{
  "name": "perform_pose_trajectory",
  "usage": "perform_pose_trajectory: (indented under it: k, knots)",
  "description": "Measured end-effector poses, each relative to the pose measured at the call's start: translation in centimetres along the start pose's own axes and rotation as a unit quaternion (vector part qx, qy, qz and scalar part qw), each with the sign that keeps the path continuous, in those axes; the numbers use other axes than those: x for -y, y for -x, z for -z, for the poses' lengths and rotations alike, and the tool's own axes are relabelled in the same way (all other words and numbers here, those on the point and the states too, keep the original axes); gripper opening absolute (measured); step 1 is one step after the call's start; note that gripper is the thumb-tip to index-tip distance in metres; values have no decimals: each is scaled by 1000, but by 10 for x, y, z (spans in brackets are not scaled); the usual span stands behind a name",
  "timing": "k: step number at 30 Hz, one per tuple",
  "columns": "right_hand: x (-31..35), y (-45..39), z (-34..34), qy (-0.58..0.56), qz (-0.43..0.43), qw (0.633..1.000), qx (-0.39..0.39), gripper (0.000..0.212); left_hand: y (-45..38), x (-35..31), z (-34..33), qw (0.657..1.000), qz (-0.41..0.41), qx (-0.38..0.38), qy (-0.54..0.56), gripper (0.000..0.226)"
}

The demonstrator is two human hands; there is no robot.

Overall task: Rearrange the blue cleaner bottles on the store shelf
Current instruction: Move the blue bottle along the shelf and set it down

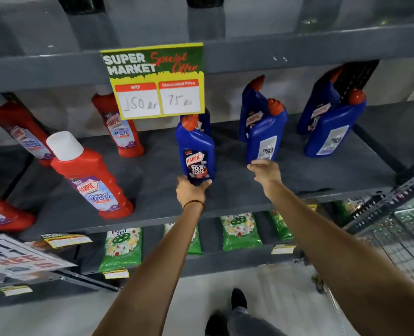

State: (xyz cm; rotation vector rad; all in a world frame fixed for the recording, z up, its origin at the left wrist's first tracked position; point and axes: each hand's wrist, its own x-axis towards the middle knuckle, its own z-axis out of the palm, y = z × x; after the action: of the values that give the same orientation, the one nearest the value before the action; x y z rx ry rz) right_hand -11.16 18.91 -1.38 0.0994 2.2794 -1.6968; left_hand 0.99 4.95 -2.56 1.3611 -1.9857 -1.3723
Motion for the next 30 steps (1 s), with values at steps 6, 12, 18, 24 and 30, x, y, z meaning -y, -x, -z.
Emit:
perform_pose_trajectory:
  k: [6, 12, 18, 24, 30]
  knots:
    - [-6, -10, 41, 51, 9, 996, -70, 43, 24, -20, -36, 999, -33, 34, -10, 48]
    - [9, -39, 65, 44, 42, 998, 18, 66, 20, -51, -82, 985, -55, 152, -57, 73]
    - [15, -74, 84, 56, 66, 987, 137, 76, 13, -83, -118, 979, -100, 176, -38, 68]
    - [14, -85, 85, 46, 106, 968, 221, 55, 6, -97, -131, 984, -102, 148, -17, 65]
    - [16, -88, 81, 38, 116, 970, 210, 42, -1, -96, -129, 979, -109, 171, -6, 67]
